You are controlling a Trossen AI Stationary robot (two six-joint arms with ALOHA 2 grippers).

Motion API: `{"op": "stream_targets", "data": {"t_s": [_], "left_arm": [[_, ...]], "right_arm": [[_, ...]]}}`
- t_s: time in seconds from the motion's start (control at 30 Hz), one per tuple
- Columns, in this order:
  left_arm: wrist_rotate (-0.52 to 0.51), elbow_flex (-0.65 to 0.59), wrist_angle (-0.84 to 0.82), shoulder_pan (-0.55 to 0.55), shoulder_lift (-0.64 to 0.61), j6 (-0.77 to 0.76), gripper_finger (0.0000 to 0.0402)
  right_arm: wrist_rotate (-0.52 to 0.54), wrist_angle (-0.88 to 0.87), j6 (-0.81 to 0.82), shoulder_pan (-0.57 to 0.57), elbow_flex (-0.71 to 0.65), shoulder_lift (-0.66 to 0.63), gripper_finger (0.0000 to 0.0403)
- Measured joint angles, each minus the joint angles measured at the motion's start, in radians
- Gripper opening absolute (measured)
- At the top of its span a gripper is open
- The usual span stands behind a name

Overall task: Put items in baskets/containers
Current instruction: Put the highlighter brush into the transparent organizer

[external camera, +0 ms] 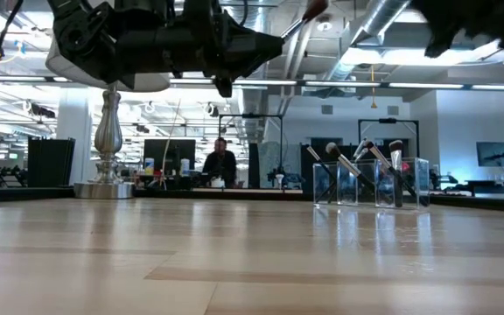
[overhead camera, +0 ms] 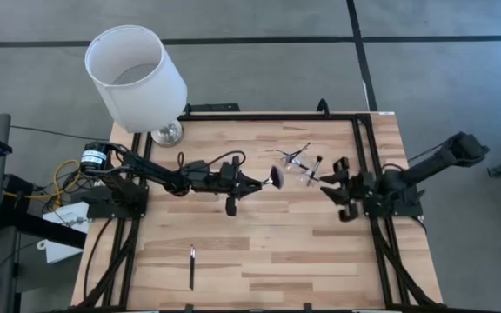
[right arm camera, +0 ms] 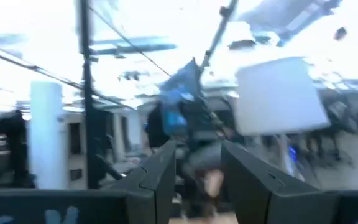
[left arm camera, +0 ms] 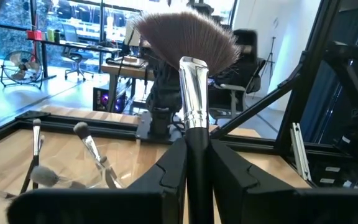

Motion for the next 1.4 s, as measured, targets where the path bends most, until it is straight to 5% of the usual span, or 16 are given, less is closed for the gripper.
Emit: {"op": "stream_targets", "data": {"t_s": [0.17, 0.33, 0.53, 1.0, 1.13, 1.4], "left_arm": [[0.0, 0.024, 0.003, 0.0, 0.0, 0.0, 0.0053], [0.0, 0.028, -0.001, 0.0, 0.0, -0.001, 0.0053], [0.007, 0.028, 0.0, -0.011, 0.0, -0.007, 0.0053], [0.031, 0.028, 0.0, -0.056, 0.0, 0.038, 0.0053], [0.031, 0.028, -0.001, -0.057, 0.0, 0.045, 0.0055], [0.049, 0.028, 0.008, -0.069, 0.0, 0.045, 0.0055]], "right_arm": [[-0.02, -0.129, 0.159, -0.108, 0.071, 0.187, 0.012], [-0.139, -0.12, 0.125, -0.158, 0.193, 0.366, 0.0121], [-0.141, -0.118, 0.078, -0.182, 0.317, 0.553, 0.0132], [-0.255, -0.118, 0.069, -0.197, 0.508, 0.701, 0.0212], [-0.264, -0.118, 0.069, -0.197, 0.519, 0.699, 0.0196], [-0.297, -0.131, 0.076, -0.214, 0.519, 0.699, 0.0102]]}}
